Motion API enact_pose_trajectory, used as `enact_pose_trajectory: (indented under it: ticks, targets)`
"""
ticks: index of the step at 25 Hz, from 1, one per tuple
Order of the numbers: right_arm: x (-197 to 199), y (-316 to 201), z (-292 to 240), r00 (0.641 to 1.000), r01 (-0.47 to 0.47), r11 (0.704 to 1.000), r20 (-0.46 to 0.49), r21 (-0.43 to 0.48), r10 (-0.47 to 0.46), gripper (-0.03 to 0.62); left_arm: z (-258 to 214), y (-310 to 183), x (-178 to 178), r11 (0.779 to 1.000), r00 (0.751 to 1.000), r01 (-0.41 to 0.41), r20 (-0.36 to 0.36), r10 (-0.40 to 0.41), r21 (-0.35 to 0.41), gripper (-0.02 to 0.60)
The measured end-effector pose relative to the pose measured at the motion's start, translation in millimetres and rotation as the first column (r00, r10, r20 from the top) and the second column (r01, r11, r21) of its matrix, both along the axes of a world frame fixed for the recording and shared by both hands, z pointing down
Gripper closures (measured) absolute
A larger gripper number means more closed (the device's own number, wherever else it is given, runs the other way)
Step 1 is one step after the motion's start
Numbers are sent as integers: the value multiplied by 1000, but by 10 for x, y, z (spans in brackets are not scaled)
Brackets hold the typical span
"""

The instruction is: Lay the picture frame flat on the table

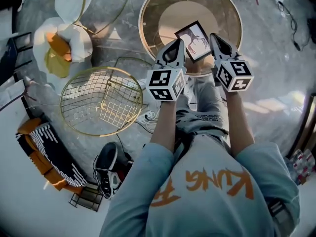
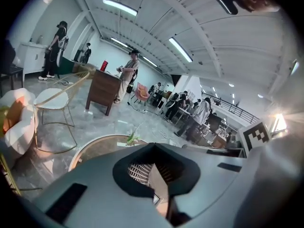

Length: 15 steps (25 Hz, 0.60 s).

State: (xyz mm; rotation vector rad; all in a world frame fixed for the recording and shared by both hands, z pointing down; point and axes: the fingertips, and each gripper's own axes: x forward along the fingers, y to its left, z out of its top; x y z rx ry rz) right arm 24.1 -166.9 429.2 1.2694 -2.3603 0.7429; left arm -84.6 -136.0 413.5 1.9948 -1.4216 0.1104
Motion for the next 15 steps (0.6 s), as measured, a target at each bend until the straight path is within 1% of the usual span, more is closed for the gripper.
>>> enact_pose_trajectory:
  ticks: [4, 8, 10, 12, 15]
  targets:
    - [-112, -80, -369, 999, -15, 999, 43, 47, 13, 595, -348, -75, -189, 996, 998, 68, -16, -68, 48, 561]
    - [-119, -107, -620, 995, -19, 996, 104, 88, 9, 597, -633, -175, -294, 988, 994, 105, 1, -106, 114, 561]
    - [-170, -172, -738, 995, 8, 991, 97, 136, -21, 597, -745, -265, -362, 980, 992, 118, 23, -123, 158, 561]
    - [-221, -248, -862, 997, 31, 981, 69, 191, -45, 597, -839, -342, -425, 972, 989, 124, 55, -137, 198, 561]
    - [-243, -319, -1190, 997, 40, 964, 57, 262, -57, 597, -1116, -413, -456, 956, 985, 125, 79, -151, 267, 561]
